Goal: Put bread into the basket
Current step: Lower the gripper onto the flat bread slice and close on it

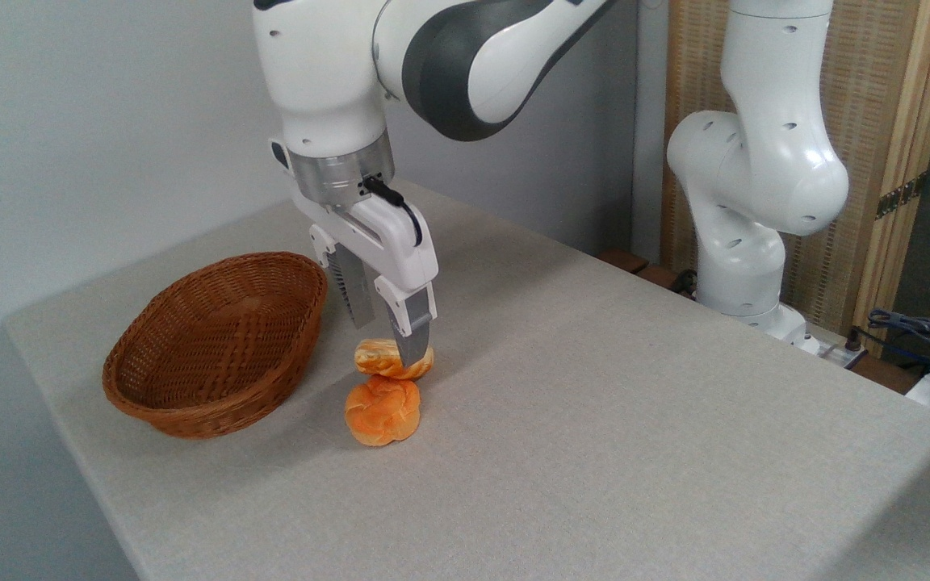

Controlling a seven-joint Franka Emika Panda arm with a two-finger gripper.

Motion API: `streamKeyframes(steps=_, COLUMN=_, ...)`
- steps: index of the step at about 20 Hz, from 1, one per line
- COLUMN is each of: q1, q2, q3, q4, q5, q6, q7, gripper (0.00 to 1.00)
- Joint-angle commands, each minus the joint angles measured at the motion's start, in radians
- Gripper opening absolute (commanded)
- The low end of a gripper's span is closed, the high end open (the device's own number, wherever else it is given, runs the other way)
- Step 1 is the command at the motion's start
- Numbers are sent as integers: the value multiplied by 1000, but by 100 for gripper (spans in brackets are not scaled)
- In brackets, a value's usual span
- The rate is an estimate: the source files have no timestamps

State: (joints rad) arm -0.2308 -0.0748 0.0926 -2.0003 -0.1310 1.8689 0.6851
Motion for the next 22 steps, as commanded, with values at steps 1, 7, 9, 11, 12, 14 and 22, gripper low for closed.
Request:
streamKeyframes(steps=1, q1=-7, q2=32, q3=-17, q4=0, q5=-12, q6=50, q7=-39, gripper=100)
streamKeyframes(steps=7, q1=-7, q2=66, q3=-28, q4=2, q5=-1, q6=99, q7=-47, gripper=100)
streamKeyframes(steps=9, q1=-7, q2=70, q3=-27, q4=2, q5=1, q6=104, q7=-45, gripper=90)
streamKeyframes(steps=11, q1=-7, q2=70, q3=-27, q4=3, q5=1, q6=104, q7=-39, gripper=55)
streamKeyframes(steps=12, q1=-5, q2=70, q3=-27, q4=3, q5=1, q6=104, q7=-35, gripper=46)
streamKeyframes(steps=14, q1=-5, q2=69, q3=-25, q4=3, q5=1, q6=102, q7=-35, gripper=43)
streamKeyframes(steps=22, q1=-5, q2=64, q3=-24, q4=5, q5=1, q6=95, q7=-32, gripper=41)
